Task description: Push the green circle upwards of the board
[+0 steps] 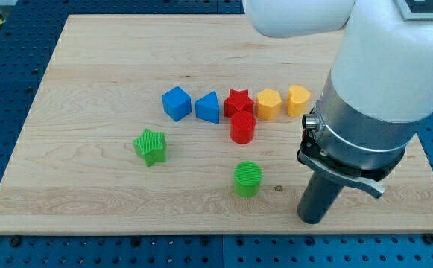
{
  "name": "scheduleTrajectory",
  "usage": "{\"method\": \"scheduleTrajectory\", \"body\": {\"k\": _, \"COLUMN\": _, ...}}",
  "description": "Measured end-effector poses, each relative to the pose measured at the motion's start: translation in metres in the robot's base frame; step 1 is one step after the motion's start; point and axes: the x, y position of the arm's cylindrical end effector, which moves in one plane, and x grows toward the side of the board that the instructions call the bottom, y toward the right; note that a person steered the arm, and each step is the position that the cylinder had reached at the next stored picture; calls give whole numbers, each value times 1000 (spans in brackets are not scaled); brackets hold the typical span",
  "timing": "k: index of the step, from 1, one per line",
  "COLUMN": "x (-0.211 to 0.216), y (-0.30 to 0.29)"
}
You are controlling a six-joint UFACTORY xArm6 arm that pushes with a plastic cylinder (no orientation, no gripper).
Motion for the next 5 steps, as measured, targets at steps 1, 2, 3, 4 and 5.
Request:
{"method": "scheduleTrajectory", "body": {"k": 1, "x": 0, "y": -4}}
{"method": "scheduleTrajectory", "body": {"k": 2, "x": 0, "y": -7}}
{"method": "scheduleTrajectory", "body": {"k": 3, "x": -5, "y": -10}}
{"method": "scheduleTrajectory", "body": {"k": 4, "x": -17, "y": -34}}
{"method": "scheduleTrajectory", "body": {"k": 5, "x": -19, "y": -56}}
